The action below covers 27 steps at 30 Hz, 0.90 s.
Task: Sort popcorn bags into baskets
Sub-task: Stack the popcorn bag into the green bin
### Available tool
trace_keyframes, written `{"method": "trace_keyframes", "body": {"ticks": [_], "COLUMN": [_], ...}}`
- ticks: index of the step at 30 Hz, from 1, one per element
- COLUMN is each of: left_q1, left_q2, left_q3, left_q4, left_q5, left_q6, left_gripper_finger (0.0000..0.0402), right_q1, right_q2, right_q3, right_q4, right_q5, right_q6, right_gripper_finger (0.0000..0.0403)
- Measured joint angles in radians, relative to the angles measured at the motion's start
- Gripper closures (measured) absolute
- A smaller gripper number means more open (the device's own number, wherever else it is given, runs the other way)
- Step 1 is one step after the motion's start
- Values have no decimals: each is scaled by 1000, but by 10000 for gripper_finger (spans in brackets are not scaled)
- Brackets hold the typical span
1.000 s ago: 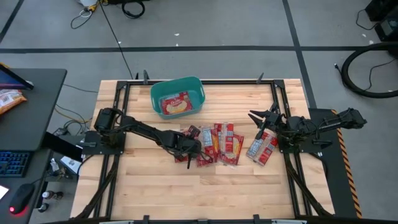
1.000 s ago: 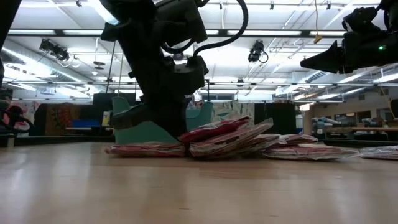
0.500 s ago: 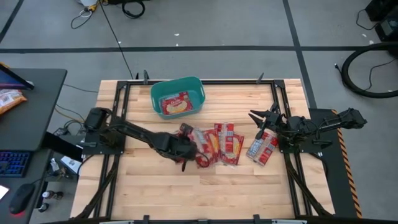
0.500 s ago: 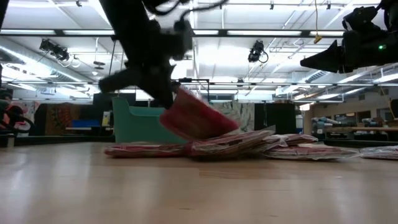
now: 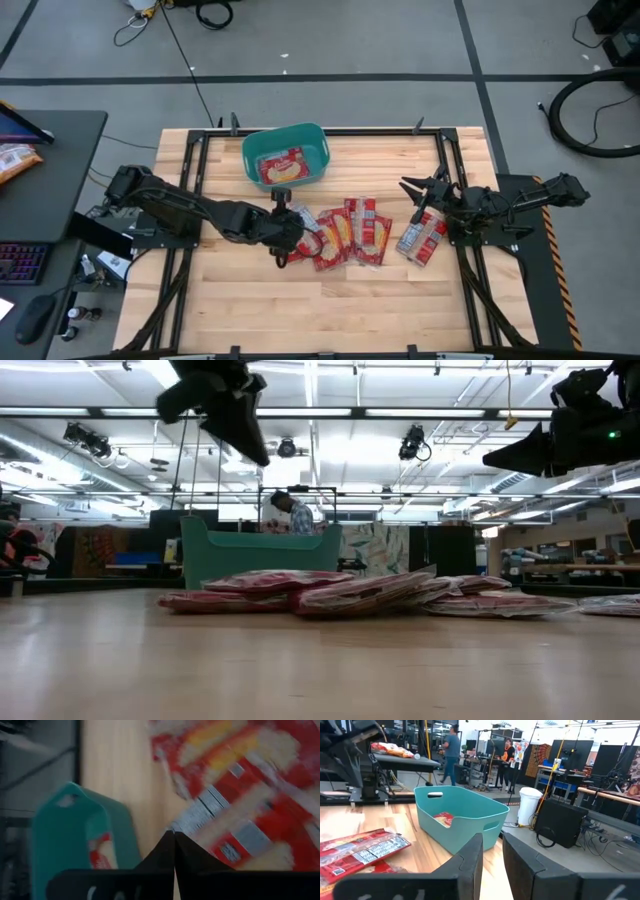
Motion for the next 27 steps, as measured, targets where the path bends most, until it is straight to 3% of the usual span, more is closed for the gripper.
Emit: {"method": "trace_keyframes", "body": {"ticks": [4, 16, 21, 27], "left_q1": [9, -30, -51, -55], "left_q2": [20, 139, 215, 279], "left_q3": [-12, -34, -35, -35], "left_q4": [-27, -4, -1, 5], "left_q5": [104, 163, 161, 61], "left_q6": [2, 61, 128, 190], "left_gripper_finger": [387, 256, 200, 154], "right_q1": [0, 0, 0, 0], "right_q2": [1, 0, 0, 0], "right_q3": [0, 0, 0, 0], "right_q4": [6, 19, 25, 26], "right_q5": [0, 0, 0, 0], "right_q6": [0, 0, 0, 0], "right_gripper_finger": [322, 322, 322, 322]}}
